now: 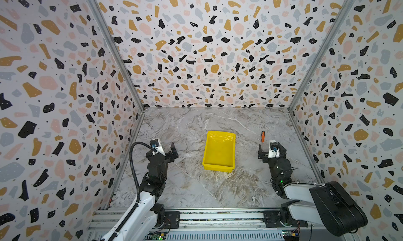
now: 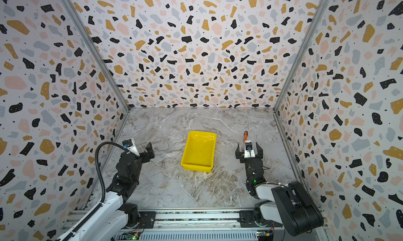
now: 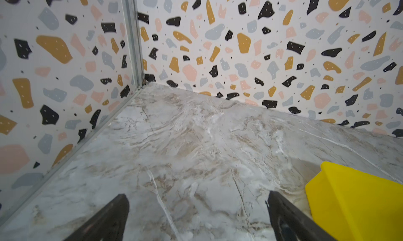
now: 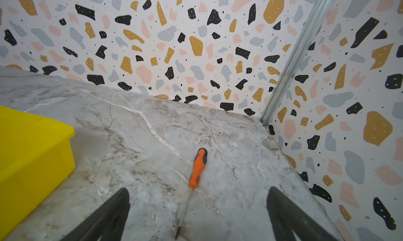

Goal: Put the screwdriver in the bin
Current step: Pick up the screwdriver from the top-right of the table.

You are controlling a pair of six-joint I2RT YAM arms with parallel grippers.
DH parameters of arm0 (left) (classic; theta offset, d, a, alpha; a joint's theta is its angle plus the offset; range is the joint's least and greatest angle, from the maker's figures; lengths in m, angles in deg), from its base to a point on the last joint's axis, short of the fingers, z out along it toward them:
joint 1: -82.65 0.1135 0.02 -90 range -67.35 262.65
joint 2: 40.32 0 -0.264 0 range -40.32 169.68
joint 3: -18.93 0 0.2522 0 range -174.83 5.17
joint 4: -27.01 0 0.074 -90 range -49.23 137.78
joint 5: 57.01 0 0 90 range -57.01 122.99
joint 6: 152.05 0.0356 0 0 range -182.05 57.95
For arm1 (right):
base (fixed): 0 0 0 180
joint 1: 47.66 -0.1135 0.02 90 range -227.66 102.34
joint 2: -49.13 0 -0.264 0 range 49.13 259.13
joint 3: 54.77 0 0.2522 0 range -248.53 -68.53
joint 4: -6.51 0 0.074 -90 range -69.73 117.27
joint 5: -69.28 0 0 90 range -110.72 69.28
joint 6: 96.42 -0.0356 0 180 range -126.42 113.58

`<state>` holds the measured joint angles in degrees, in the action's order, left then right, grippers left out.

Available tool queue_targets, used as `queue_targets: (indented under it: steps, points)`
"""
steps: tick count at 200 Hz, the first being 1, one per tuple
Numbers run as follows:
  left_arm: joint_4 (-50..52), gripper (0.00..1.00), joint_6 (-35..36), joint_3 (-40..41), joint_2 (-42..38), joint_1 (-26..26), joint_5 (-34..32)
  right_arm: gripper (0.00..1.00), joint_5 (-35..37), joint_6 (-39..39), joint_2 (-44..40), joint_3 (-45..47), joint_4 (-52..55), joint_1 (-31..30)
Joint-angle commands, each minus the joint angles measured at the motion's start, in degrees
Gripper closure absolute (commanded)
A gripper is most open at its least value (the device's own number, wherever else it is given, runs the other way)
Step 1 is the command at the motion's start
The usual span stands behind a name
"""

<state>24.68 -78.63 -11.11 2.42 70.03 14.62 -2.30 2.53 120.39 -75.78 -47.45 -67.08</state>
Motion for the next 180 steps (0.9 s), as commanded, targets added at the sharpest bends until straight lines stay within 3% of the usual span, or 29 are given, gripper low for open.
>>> queue_targets:
  steps: [1, 19, 48, 75, 93, 130, 152, 180]
  points:
    - [6.7, 0.00, -4.5, -3.3, 1.4, -0.2, 2.8, 0.01, 6.3, 2.0, -3.6, -5.9, 12.5, -5.4]
    - [8.2, 0.00, -4.2, -4.0, 2.3, -0.2, 2.8, 0.01, 9.4, -2.1, -6.8, -11.1, 27.3, -9.2]
    - [7.9, 0.00, -9.1, -1.4, 0.2, -0.1, -1.1, 0.01, 1.6, -12.6, -9.9, -21.6, 53.7, -9.6]
    - [7.7, 0.00, -10.7, 0.0, -2.3, -0.1, -1.6, 0.01, 3.3, -17.6, -12.1, -26.0, 66.1, -9.4]
    - [9.4, 0.00, -12.5, 0.2, -2.7, -0.2, -4.3, 0.01, 9.5, -32.8, -14.5, -25.4, 73.6, -8.2]
    - [10.9, 0.00, -12.6, 0.4, -5.2, -0.1, -5.5, 0.01, -10.2, -35.9, -17.7, -15.1, 64.2, 5.8]
    - [11.1, 0.00, -14.8, 1.8, -6.5, -0.1, -7.1, 0.01, -12.7, -38.1, -18.6, -9.4, 59.6, 10.0]
    - [15.4, 0.00, -19.2, 1.2, -6.3, 0.0, -13.3, 0.01, -12.5, -38.2, -21.6, -7.5, 57.4, 10.1]
